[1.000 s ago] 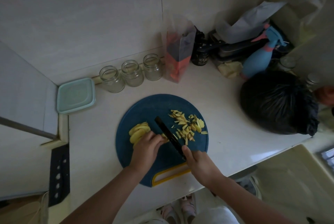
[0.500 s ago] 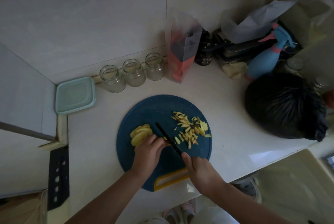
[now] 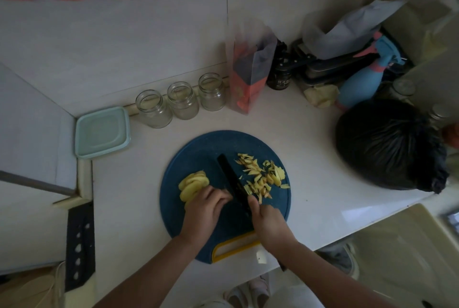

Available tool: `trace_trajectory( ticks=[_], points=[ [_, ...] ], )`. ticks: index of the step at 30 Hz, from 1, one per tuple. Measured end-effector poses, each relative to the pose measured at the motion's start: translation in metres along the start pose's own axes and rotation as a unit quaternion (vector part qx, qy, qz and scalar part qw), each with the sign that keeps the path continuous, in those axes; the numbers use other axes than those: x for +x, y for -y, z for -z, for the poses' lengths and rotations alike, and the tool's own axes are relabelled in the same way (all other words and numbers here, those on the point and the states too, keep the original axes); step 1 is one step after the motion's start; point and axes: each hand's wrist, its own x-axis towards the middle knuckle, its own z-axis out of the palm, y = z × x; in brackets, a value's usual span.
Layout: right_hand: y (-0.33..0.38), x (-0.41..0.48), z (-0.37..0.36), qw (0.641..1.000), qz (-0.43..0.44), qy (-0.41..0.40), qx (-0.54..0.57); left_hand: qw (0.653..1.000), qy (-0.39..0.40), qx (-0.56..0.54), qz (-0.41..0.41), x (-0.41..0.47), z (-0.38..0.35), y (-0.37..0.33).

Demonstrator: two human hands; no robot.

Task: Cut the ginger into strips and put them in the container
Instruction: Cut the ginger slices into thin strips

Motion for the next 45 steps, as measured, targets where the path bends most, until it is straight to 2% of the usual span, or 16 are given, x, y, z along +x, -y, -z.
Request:
trace_trajectory(
  ticks=[4, 14, 21, 29, 45],
  points=[
    [-0.014, -0.006, 0.02, 0.997, -0.031, -0.006, 0.074, 1.0, -0.001, -0.027, 0.002, 0.001, 0.0, -0.001],
    [-0.012, -0.025, 0.02, 0.998, 0.056, 0.023, -0.001, 1.0, -0.001, -0.023, 0.005, 0.003, -0.001, 0.0],
    [-0.01, -0.026, 0.015, 0.998, 0.057, 0.022, -0.028, 1.0, 0.002, -0.019, 0.008, 0.004, -0.001, 0.001],
    [-0.009, -0.033, 0.005, 0.985, 0.079, 0.017, -0.155, 1.0, 0.005, 0.006, 0.001, 0.003, -0.001, 0.0],
    [-0.002, -0.008, -0.008, 0.992, 0.035, 0.026, -0.115, 1.0, -0.009, 0.003, 0.007, 0.003, -0.005, 0.004]
  ],
)
